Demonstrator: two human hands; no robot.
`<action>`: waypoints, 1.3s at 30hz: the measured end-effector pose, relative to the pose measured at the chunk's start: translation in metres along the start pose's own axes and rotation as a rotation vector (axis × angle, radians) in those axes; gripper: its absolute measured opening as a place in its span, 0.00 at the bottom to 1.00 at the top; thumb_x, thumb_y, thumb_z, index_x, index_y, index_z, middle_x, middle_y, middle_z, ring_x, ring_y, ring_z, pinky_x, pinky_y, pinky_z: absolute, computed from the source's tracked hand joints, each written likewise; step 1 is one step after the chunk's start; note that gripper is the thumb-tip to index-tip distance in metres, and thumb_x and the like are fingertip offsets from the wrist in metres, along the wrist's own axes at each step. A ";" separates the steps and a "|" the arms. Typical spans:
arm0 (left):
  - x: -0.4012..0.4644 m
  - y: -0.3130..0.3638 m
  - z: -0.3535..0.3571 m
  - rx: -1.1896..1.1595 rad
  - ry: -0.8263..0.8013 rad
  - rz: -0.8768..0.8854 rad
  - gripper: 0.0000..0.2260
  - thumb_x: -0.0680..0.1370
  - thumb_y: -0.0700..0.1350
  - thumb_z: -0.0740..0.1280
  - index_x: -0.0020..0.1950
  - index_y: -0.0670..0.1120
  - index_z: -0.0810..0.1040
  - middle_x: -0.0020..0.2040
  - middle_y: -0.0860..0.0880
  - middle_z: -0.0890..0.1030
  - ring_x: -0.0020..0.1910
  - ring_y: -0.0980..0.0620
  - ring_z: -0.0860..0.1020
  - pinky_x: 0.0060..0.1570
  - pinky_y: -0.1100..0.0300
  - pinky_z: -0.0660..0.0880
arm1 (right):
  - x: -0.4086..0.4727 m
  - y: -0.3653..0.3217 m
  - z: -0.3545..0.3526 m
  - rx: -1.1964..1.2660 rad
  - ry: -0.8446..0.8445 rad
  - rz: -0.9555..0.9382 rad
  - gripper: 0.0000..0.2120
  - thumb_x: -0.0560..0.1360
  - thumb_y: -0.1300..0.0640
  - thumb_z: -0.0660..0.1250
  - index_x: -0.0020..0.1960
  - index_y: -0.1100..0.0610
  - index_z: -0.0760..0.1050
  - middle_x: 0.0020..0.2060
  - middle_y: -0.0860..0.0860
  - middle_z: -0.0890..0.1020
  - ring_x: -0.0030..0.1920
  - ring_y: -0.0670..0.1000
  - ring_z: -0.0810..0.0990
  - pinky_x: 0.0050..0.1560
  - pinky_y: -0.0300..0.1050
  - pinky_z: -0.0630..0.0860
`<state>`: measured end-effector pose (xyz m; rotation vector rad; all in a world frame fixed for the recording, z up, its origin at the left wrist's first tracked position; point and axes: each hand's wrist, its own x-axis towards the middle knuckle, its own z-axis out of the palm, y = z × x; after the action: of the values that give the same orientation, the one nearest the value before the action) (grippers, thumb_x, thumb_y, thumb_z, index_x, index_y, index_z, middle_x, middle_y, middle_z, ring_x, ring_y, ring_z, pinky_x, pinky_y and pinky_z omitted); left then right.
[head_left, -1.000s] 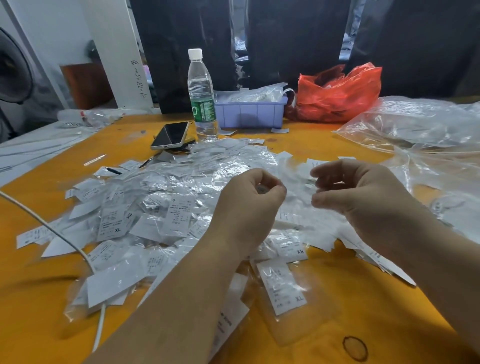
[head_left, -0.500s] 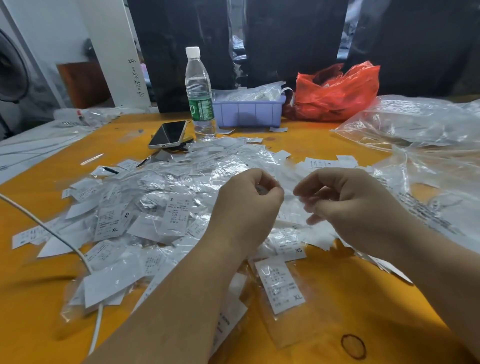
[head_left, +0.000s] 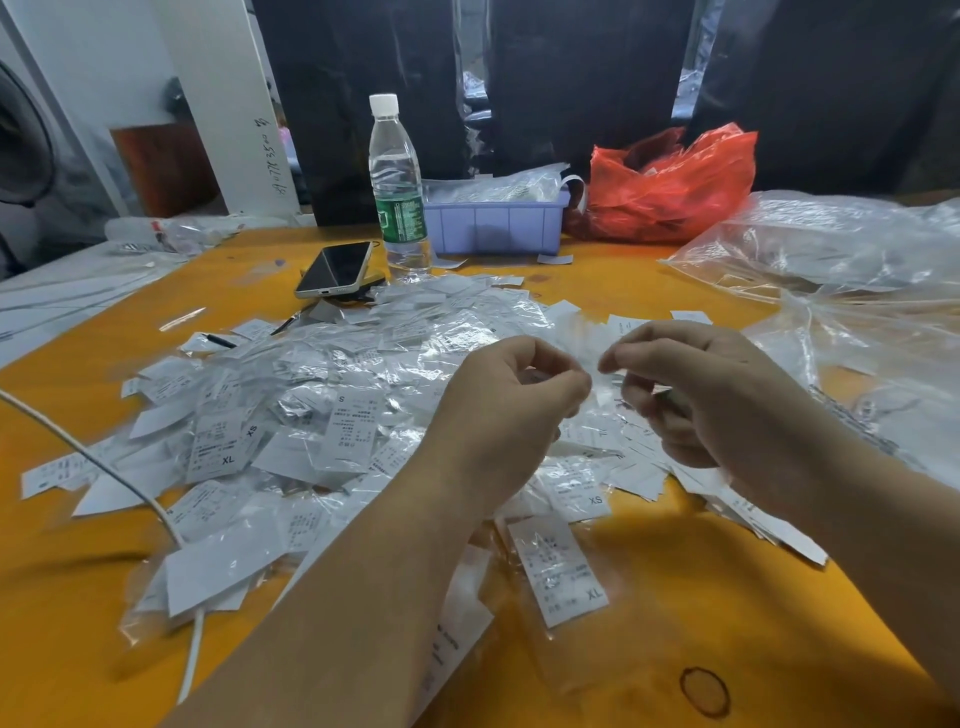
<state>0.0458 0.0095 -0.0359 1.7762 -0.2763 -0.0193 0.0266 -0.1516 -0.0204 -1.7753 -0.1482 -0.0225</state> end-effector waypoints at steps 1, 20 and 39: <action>0.000 0.000 0.001 -0.012 -0.027 0.005 0.04 0.76 0.42 0.70 0.41 0.48 0.80 0.30 0.55 0.78 0.28 0.61 0.74 0.27 0.69 0.69 | 0.001 0.001 0.000 -0.012 -0.002 0.026 0.09 0.76 0.56 0.67 0.50 0.61 0.77 0.30 0.52 0.72 0.20 0.44 0.60 0.19 0.35 0.58; 0.001 0.003 -0.003 -0.294 -0.004 -0.062 0.10 0.75 0.38 0.72 0.53 0.50 0.80 0.49 0.43 0.83 0.34 0.57 0.79 0.31 0.62 0.76 | 0.006 0.005 -0.002 0.340 -0.015 0.107 0.04 0.67 0.57 0.70 0.39 0.58 0.80 0.29 0.55 0.77 0.22 0.46 0.57 0.20 0.34 0.54; 0.000 0.005 -0.004 -0.276 -0.023 0.030 0.10 0.81 0.37 0.60 0.58 0.49 0.76 0.35 0.51 0.83 0.32 0.56 0.76 0.30 0.62 0.76 | 0.004 0.005 -0.004 0.329 -0.045 0.114 0.07 0.65 0.56 0.69 0.39 0.60 0.79 0.30 0.52 0.75 0.23 0.45 0.58 0.18 0.34 0.56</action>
<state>0.0452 0.0127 -0.0300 1.4985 -0.3025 -0.0539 0.0312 -0.1560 -0.0239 -1.4532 -0.0774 0.1177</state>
